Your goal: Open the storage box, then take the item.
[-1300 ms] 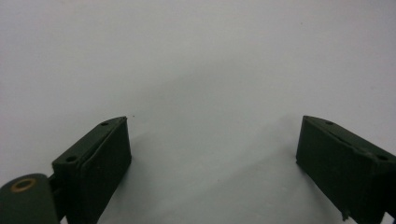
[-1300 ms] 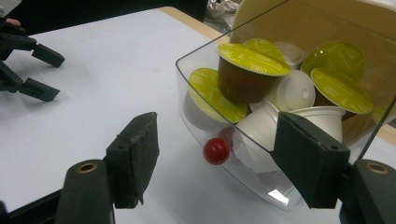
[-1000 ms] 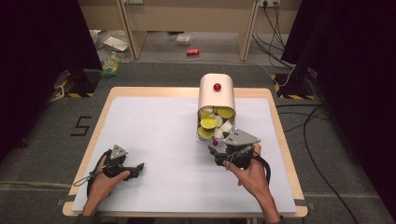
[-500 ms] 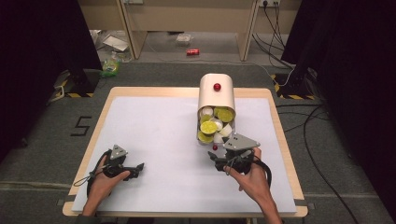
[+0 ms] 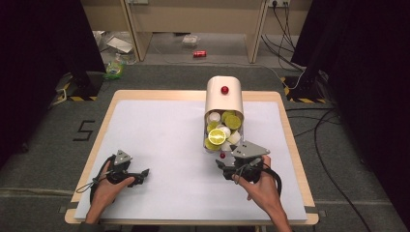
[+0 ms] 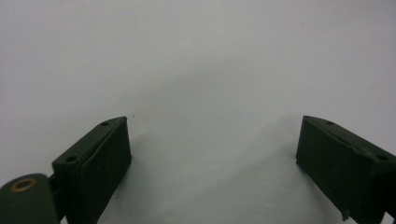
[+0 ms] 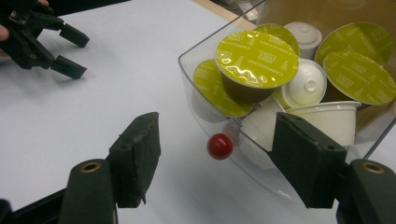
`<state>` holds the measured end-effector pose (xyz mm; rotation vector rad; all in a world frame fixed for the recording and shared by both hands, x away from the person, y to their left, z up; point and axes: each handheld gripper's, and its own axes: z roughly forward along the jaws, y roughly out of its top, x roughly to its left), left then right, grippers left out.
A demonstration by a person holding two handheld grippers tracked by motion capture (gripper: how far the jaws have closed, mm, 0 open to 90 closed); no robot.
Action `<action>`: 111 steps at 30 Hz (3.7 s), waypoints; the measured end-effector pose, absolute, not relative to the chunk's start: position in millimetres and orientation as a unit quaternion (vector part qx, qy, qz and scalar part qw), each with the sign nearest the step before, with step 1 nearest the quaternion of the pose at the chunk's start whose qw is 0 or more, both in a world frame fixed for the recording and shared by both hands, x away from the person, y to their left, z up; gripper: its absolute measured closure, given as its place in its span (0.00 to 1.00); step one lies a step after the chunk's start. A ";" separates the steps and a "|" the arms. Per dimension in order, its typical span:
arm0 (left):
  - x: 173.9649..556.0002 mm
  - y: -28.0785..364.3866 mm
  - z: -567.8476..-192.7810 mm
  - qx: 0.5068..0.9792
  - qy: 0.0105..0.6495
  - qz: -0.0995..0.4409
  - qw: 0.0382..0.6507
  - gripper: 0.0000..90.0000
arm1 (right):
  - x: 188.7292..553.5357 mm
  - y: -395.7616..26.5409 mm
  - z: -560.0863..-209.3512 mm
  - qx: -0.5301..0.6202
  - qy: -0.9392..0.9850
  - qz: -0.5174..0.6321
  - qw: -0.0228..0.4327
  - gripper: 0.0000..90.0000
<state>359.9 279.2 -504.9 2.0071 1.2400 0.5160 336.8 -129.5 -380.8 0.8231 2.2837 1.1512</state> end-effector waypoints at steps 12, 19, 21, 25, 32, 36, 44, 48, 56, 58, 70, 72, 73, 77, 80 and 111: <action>360.0 279.1 -504.9 0.777 0.480 0.200 0.355 0.10 | 336.6 -141.5 -369.8 0.319 0.782 0.471 0.254 0.33; 359.9 279.1 -504.9 0.777 0.480 0.200 0.355 0.10 | 339.2 -139.5 -369.7 0.321 0.779 0.474 0.256 0.32; 359.8 279.0 -504.9 0.777 0.480 0.200 0.355 0.10 | 340.3 -138.8 -368.9 0.319 0.779 0.474 0.258 0.32; 359.8 279.0 -504.9 0.777 0.480 0.200 0.355 0.10 | 343.9 -138.0 -368.2 0.325 0.775 0.474 0.262 0.32; 359.8 279.0 -504.9 0.777 0.480 0.200 0.355 0.10 | 353.5 -132.7 -366.9 0.326 0.773 0.476 0.266 0.32; 359.9 279.0 -504.9 0.777 0.480 0.200 0.355 0.10 | 359.4 -128.1 -366.3 0.326 0.772 0.477 0.265 0.32; 359.9 279.0 -504.9 0.777 0.480 0.200 0.355 0.10 | 367.7 -115.2 -368.0 0.323 0.773 0.480 0.259 0.31; 359.9 279.0 -504.9 0.777 0.480 0.200 0.355 0.10 | 369.8 -112.0 -369.3 0.324 0.774 0.477 0.260 0.31; 359.9 279.1 -504.9 0.777 0.480 0.200 0.355 0.10 | 375.6 -104.0 -374.2 0.327 0.780 0.466 0.259 0.31; 359.9 279.0 -504.9 0.777 0.481 0.200 0.355 0.10 | 376.8 -103.2 -375.9 0.330 0.781 0.462 0.259 0.31; 359.9 279.1 -504.9 0.777 0.480 0.200 0.355 0.10 | 384.3 -99.0 -386.8 0.340 0.788 0.443 0.259 0.33; 359.9 279.1 -504.9 0.777 0.480 0.200 0.355 0.10 | 384.9 -98.4 -388.0 0.336 0.790 0.443 0.259 0.34; 359.9 279.1 -504.9 0.777 0.480 0.200 0.355 0.10 | 384.9 -98.4 -388.2 0.336 0.789 0.444 0.259 0.35; 359.9 279.0 -504.9 0.777 0.480 0.200 0.355 0.10 | 384.7 -100.6 -387.0 0.332 0.787 0.450 0.260 0.42; 359.9 279.1 -504.9 0.777 0.480 0.200 0.355 0.10 | 383.5 -102.7 -385.9 0.331 0.782 0.456 0.266 0.42; 359.8 279.1 -504.9 0.776 0.481 0.200 0.356 0.10 | 344.1 -173.4 -350.6 0.365 0.730 0.483 0.317 0.42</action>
